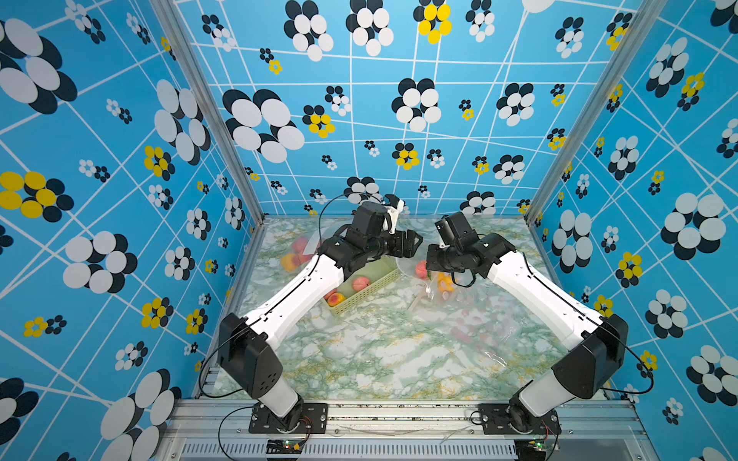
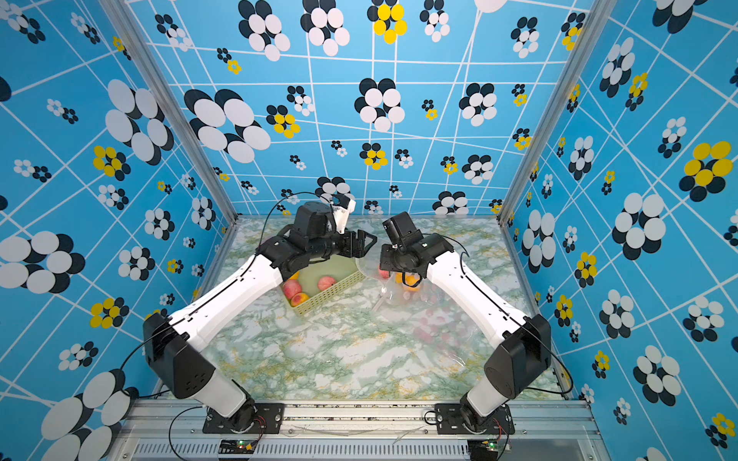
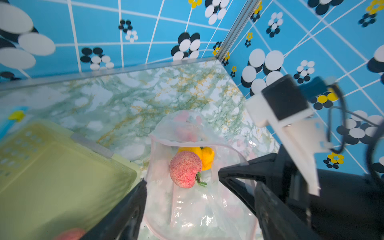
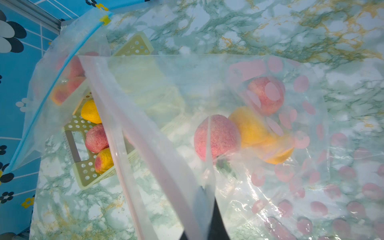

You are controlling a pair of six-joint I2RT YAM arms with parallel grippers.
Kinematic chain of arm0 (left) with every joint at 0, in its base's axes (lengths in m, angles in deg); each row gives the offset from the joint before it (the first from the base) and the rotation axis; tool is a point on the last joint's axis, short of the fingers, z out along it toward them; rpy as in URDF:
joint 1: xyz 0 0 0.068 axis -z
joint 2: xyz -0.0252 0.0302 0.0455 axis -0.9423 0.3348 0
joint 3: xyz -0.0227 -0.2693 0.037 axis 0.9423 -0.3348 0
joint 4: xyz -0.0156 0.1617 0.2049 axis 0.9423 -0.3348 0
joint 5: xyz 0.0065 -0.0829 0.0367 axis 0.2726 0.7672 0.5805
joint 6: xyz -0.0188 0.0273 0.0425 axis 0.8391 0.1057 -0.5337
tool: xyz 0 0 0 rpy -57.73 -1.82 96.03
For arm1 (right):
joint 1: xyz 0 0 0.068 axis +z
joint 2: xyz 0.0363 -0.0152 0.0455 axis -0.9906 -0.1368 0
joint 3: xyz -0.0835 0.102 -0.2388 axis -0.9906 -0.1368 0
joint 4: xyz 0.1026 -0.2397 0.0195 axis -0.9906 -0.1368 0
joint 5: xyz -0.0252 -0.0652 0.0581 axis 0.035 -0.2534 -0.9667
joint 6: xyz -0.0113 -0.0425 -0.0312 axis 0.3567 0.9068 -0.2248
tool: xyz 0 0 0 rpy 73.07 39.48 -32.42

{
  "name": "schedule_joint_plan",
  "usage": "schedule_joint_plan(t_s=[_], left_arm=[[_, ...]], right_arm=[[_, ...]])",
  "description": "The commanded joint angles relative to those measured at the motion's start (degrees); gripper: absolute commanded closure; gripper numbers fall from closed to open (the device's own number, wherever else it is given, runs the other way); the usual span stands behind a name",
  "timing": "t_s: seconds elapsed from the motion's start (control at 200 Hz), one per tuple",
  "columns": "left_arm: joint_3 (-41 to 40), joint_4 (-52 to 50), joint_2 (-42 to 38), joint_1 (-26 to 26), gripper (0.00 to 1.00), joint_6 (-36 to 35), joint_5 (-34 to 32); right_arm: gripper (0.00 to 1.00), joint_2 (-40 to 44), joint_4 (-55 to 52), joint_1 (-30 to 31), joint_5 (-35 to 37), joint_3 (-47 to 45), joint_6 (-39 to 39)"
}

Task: Place the peach in a zip-top bag and seal the zipper
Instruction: Place the peach in the zipper food storage bag, then adjust the zipper food storage bag at the center of the board.

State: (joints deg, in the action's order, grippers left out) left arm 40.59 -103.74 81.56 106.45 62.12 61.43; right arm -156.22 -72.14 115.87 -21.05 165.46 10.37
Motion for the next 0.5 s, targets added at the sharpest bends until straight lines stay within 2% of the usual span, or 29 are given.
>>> schedule_joint_plan(t_s=[0.0, 0.14, 0.23, 0.495], left_arm=[[-2.15, 3.18, -4.99, -1.07, 0.15, -3.31, -2.56], [-6.59, 6.52, -9.74, -4.95, 0.10, -2.93, -3.46], [-10.27, 9.41, -12.79, -8.07, 0.00, -2.48, -4.39], [-16.30, 14.57, -17.89, -14.38, 0.01, -2.83, -5.62]], right_arm=[[1.00, 1.92, -7.25, 0.45, 5.20, 5.71, 2.58], [1.00, 3.62, -13.54, 0.37, 9.33, 10.47, 4.99], [1.00, 3.98, -17.75, 0.44, 10.71, 14.49, 5.81], [1.00, 4.43, -27.30, 0.39, 9.58, 25.01, 7.39]])
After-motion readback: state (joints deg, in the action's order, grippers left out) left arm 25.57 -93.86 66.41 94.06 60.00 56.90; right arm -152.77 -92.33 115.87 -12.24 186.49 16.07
